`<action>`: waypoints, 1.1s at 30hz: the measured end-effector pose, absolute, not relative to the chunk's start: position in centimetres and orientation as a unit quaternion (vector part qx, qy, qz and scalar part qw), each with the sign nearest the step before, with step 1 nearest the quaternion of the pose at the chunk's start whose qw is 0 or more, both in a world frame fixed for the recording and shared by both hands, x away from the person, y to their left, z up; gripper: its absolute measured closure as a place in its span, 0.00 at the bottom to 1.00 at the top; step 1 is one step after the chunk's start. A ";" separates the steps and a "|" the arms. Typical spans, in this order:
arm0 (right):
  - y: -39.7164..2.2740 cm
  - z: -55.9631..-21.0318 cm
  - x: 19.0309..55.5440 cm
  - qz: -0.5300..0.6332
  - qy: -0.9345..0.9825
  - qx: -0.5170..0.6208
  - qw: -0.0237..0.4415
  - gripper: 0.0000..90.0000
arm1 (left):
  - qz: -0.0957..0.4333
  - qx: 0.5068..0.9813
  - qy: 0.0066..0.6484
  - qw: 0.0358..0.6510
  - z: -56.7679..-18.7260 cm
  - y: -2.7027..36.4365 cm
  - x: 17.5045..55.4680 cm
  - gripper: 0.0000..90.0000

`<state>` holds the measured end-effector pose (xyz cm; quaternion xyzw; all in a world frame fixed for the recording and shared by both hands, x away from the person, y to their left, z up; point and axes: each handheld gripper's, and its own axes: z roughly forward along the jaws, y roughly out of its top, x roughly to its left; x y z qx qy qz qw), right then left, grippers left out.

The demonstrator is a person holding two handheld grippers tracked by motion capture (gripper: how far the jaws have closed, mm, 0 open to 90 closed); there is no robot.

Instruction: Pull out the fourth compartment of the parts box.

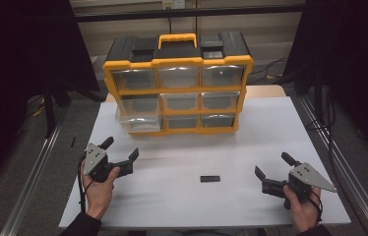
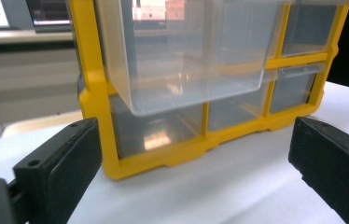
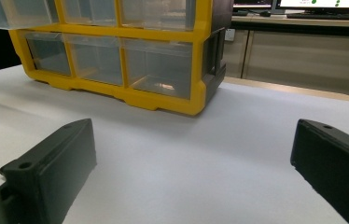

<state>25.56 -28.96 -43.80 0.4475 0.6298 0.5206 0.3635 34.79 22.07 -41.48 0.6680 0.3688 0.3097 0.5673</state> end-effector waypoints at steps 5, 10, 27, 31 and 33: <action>-29.0 -43.8 25.6 0.521 0.630 0.447 0.363 0.00 | 0.291 0.665 0.362 0.584 -41.8 22.2 33.9 0.02; -29.0 -43.8 25.5 0.520 0.629 0.448 0.365 0.00 | 0.288 0.655 0.367 0.595 -41.9 22.6 33.4 0.02; -29.2 -43.8 25.6 0.521 0.622 0.456 0.365 0.00 | 0.290 0.649 0.383 0.590 -42.6 24.0 31.2 0.02; -29.2 -43.8 25.5 0.521 0.624 0.454 0.366 0.00 | 0.298 0.654 0.396 0.571 -42.9 24.7 30.8 0.02; -29.2 -43.7 25.4 0.522 0.623 0.453 0.365 0.00 | 0.295 0.650 0.400 0.575 -43.0 24.8 31.0 0.02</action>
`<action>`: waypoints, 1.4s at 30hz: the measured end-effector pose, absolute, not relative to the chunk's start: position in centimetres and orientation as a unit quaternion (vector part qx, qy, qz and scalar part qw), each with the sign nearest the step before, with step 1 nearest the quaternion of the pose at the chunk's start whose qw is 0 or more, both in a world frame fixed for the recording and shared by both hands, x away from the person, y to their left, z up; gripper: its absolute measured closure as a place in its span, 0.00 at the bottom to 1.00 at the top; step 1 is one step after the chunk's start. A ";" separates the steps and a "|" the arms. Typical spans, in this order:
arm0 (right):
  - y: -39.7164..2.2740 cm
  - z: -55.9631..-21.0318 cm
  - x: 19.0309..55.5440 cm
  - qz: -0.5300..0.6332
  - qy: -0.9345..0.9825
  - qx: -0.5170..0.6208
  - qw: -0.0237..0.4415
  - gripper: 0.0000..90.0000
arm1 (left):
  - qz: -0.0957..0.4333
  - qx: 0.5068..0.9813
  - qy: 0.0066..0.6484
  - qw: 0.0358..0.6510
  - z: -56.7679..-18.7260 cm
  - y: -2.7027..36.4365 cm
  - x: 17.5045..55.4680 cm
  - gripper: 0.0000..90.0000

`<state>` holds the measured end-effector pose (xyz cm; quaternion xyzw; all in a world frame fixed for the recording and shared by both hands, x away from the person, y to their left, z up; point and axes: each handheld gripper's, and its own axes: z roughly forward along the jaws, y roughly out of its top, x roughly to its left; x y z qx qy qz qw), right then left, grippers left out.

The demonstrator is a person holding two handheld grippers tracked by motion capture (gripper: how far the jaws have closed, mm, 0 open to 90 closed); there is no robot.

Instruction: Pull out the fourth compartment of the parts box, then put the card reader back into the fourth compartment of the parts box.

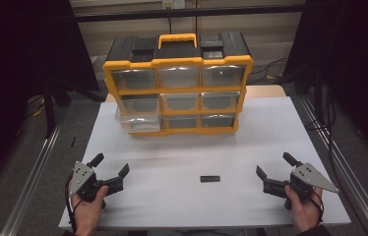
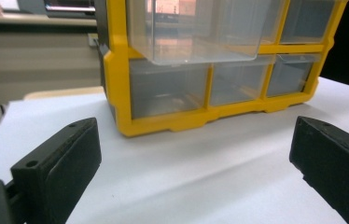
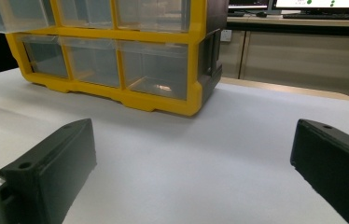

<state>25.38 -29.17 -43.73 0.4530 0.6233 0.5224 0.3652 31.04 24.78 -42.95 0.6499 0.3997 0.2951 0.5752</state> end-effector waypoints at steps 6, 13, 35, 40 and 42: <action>-29.5 -43.7 25.4 0.523 0.619 0.456 0.368 0.00 | 0.292 0.658 0.383 0.579 -42.6 24.5 31.2 0.02; -29.4 -43.7 25.6 0.522 0.621 0.458 0.364 0.00 | 0.260 0.686 0.363 0.574 -42.7 24.0 31.6 0.04; -29.3 -43.7 25.3 0.526 0.627 0.450 0.358 0.00 | 0.195 0.731 0.306 0.578 -42.2 22.1 32.1 0.06; -29.2 -43.7 25.3 0.527 0.626 0.449 0.359 0.00 | 0.175 0.751 0.278 0.573 -41.9 21.6 32.1 0.06; -29.2 -43.7 25.3 0.527 0.626 0.449 0.358 0.00 | 0.173 0.756 0.270 0.571 -41.9 21.3 32.2 0.06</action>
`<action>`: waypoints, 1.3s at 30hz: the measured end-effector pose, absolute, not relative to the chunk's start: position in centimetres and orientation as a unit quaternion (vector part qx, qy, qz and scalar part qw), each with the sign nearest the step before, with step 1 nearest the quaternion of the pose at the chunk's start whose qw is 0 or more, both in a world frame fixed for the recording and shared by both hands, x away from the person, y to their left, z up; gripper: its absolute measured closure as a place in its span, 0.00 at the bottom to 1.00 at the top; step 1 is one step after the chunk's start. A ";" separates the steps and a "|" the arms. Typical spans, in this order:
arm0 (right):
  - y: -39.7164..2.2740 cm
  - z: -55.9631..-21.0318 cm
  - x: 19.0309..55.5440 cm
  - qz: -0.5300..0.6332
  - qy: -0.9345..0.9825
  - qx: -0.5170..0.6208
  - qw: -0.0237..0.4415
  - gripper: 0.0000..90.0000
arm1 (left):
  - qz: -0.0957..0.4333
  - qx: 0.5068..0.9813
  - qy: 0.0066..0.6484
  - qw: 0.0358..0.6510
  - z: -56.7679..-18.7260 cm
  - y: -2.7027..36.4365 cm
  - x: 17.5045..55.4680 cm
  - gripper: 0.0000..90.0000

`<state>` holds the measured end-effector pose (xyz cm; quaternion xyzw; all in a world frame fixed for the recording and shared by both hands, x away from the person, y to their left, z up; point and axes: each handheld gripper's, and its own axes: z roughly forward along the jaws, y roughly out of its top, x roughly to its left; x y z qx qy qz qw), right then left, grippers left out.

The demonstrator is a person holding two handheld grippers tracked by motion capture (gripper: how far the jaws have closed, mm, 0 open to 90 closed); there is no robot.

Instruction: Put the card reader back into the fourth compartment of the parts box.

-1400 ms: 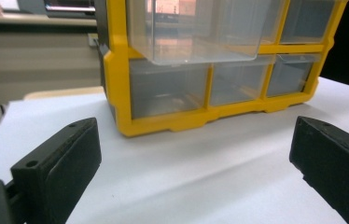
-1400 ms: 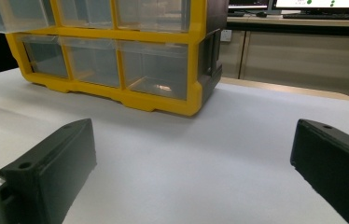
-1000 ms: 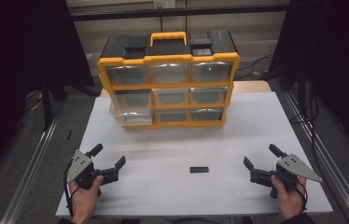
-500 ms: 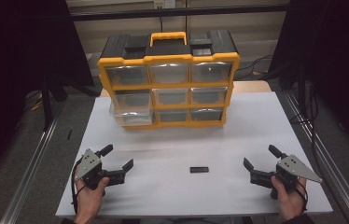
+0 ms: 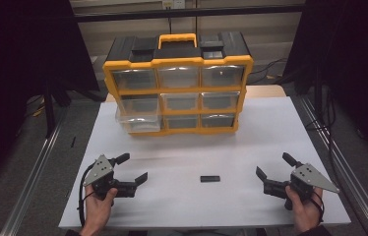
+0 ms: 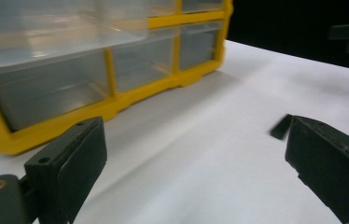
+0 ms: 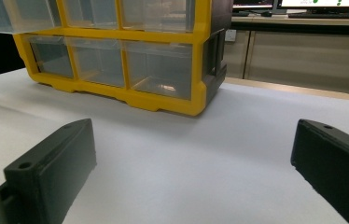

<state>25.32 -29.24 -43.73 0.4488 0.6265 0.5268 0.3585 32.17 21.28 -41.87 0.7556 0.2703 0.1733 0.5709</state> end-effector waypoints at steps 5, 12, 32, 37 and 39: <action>-29.2 -43.7 25.3 0.528 0.626 0.448 0.358 0.00 | 0.159 0.764 0.263 0.568 -41.8 20.7 32.4 0.06; -29.2 -43.7 25.3 0.528 0.627 0.447 0.358 0.00 | 0.136 0.784 0.230 0.561 -41.5 19.6 32.7 0.06; -29.2 -43.7 25.3 0.527 0.628 0.447 0.358 0.00 | 0.086 0.803 0.212 0.550 -41.2 16.8 33.3 0.05; -29.2 -43.7 25.4 0.528 0.628 0.446 0.357 0.00 | 0.072 0.810 0.204 0.544 -40.6 15.5 33.6 0.04; -29.2 -43.7 25.4 0.528 0.629 0.446 0.357 0.00 | 0.070 0.812 0.201 0.544 -40.5 15.0 33.6 0.04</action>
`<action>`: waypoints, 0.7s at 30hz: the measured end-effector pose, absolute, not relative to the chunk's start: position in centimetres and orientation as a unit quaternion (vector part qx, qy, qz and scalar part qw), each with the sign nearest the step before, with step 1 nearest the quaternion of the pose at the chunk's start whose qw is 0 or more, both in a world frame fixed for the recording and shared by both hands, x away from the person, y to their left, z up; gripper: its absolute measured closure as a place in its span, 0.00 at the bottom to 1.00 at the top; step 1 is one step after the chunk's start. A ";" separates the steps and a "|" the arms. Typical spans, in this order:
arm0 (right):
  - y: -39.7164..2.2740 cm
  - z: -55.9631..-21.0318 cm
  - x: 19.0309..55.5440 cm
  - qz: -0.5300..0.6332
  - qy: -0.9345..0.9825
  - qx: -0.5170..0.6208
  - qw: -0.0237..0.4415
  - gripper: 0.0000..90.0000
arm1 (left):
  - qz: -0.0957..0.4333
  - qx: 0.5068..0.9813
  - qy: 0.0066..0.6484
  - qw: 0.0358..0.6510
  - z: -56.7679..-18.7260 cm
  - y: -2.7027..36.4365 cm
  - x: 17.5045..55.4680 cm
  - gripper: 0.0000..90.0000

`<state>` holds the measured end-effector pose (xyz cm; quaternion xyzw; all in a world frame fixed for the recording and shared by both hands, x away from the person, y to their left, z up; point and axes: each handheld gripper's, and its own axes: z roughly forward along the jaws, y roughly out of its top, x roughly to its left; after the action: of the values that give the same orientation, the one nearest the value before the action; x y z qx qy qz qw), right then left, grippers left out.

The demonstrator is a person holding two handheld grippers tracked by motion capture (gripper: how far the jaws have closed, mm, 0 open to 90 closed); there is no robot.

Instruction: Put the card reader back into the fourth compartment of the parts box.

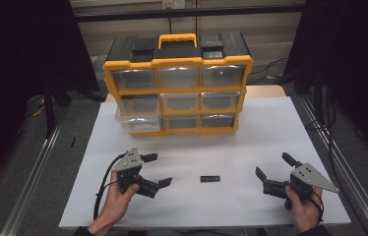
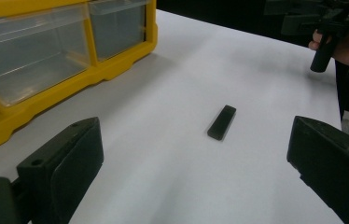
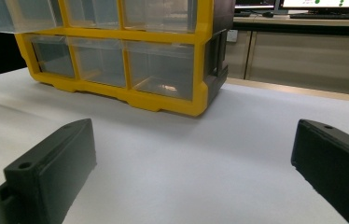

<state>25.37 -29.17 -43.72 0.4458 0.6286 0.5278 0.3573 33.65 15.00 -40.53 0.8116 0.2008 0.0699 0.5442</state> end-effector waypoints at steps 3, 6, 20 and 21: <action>-29.2 -43.7 25.4 0.528 0.628 0.446 0.357 0.00 | 0.067 0.817 0.195 0.538 -40.5 14.4 33.8 0.04; -29.2 -43.7 25.4 0.528 0.629 0.446 0.356 0.00 | 0.063 0.823 0.182 0.534 -40.6 13.8 33.8 0.04; -29.2 -43.7 25.4 0.528 0.630 0.445 0.356 0.00 | 0.043 0.845 0.158 0.510 -40.8 10.3 34.4 0.04; -29.2 -43.7 25.4 0.527 0.631 0.445 0.355 0.00 | 0.048 0.847 0.158 0.506 -40.8 10.0 34.4 0.04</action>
<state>25.37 -29.17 -43.72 0.4450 0.6310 0.5274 0.3545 34.42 10.04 -40.79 0.8466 0.1580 0.0477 0.5059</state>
